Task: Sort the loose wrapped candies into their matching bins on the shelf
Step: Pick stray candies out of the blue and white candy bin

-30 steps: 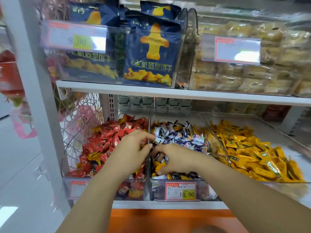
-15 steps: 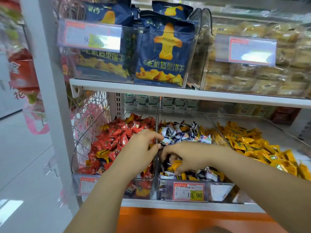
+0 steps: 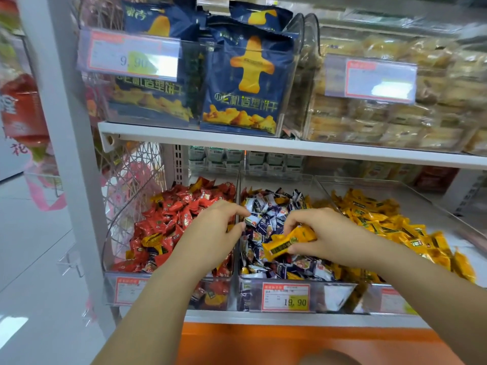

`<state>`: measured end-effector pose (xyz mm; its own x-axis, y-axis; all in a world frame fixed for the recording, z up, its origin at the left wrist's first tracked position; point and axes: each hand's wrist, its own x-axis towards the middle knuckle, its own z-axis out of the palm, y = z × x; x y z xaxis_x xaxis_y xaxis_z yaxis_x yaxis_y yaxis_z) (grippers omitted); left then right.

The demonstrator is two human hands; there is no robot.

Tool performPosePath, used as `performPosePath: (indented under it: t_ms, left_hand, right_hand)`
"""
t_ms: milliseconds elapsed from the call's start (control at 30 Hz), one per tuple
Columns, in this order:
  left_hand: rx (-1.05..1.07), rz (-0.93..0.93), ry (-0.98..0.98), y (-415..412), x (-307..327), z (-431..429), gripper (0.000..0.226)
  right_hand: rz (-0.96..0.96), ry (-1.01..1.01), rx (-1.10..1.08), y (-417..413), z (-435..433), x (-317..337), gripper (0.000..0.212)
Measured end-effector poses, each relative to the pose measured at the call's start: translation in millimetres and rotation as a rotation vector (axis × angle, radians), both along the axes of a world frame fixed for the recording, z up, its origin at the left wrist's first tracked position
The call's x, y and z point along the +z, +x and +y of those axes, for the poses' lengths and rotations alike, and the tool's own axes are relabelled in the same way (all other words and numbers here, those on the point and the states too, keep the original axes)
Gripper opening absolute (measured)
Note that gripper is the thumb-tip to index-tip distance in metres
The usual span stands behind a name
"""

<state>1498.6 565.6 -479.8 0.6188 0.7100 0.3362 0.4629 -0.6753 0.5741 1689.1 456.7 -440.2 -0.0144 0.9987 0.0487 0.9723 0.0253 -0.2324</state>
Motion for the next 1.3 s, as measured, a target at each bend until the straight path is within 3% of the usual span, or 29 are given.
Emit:
performPosePath:
  t_ms: [167,300,367,467,600,733,867,1000,1300]
  left_hand:
    - [0.025,-0.055,0.071,12,0,-6,0.023]
    - [0.050,-0.098,0.105,29,1,-12,0.022]
    - [0.044,-0.073,0.111,37,0,-15,0.021]
    - [0.040,-0.039,0.100,45,-3,-18,0.021]
    - [0.013,-0.009,0.150,54,-3,-24,0.022]
    - [-0.242,0.021,0.092,75,-3,-41,0.025]
    - [-0.445,0.156,0.034,106,-14,-52,0.031]
    - [-0.440,0.503,0.107,125,-22,-49,0.045]
    - [-0.274,0.599,0.250,113,-17,-32,0.042]
  right_hand:
    - [0.205,0.226,-0.143,8,-16,-6,0.016]
    - [0.341,0.675,-0.392,34,-33,-16,0.023]
    - [0.356,0.769,-0.549,54,-41,-21,0.020]
    - [0.258,0.622,-0.672,74,-48,-25,0.023]
    - [0.170,0.518,-0.459,61,-50,-16,0.025]
    - [0.118,0.301,-0.294,50,-48,-31,0.025]
    - [0.196,0.359,-0.307,54,-46,-45,0.032]
    - [0.215,0.402,-0.346,57,-42,-47,0.032]
    - [0.287,0.345,-0.286,65,-48,-37,0.024]
